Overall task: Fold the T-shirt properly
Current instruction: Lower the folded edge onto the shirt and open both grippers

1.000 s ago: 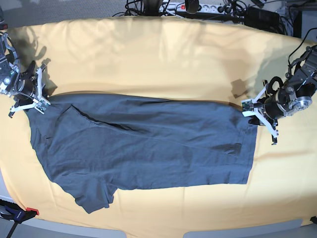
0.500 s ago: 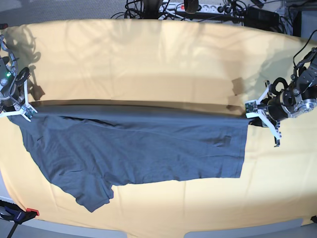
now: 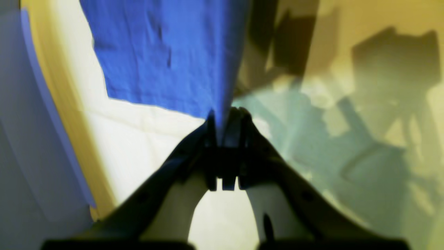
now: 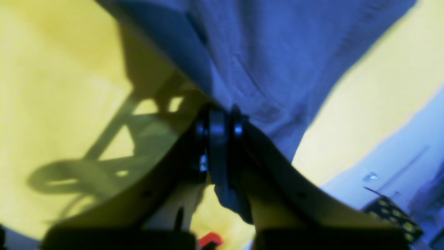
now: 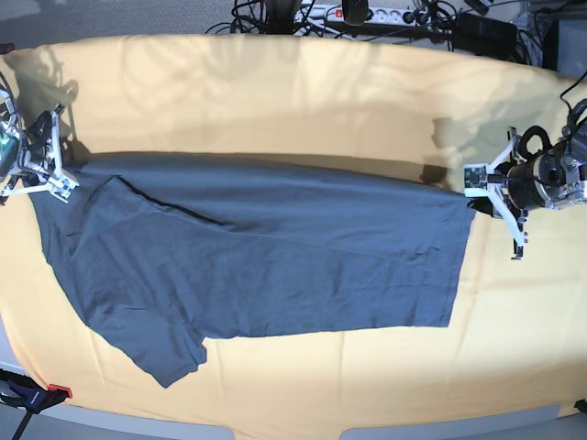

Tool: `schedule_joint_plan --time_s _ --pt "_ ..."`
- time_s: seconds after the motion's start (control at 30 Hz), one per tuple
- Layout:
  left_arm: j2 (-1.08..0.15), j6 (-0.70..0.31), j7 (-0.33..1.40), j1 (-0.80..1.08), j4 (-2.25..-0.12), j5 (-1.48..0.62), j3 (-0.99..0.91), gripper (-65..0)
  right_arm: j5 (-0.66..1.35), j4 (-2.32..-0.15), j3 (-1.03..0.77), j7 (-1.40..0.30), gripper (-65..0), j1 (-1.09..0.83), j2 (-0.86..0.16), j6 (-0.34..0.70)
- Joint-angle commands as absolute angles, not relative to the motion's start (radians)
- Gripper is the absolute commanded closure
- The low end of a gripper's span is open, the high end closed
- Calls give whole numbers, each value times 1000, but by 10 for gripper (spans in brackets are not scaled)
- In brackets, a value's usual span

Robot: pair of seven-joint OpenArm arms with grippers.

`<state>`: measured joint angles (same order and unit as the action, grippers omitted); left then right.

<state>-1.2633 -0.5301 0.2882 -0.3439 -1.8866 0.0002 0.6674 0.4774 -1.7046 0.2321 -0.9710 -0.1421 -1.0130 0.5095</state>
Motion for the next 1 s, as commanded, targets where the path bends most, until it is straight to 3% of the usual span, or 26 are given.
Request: schedule_joint_plan --time_s 0.0,0.1,0.23,0.47,0.6,0.73,0.97 --pt "-1310 -517 292 -363 -1906 -8 653 0 505 -1729 216 -989 0 -136 -1058 518" --pt "-1363 -544 292 -363 -1935 -54 653 0 626 -1770 215 -1028 0 -138 -1106 554" --pt "-1399 -686 284 -363 -1946 -123 653 0 818 -1841 215 -1090 0 -138 -1200 617" --pt "-1439 -698 285 -360 -1946 -213 653 0 1124 -1901 215 -1285 0 -139 -1300 690" --pt "-1488 -698 285 -357 -1964 -271 653 0 1202 -1901 215 -1396 0 -141 -1303 698" --pt "-1549 -698 284 -357 -2016 -299 653 0 1208 -1901 215 -1396 0 -141 -1303 698" --pt "-1553 -698 297 -318 -2088 -352 654 0 1208 -1901 216 -1396 0 -202 -1306 698"
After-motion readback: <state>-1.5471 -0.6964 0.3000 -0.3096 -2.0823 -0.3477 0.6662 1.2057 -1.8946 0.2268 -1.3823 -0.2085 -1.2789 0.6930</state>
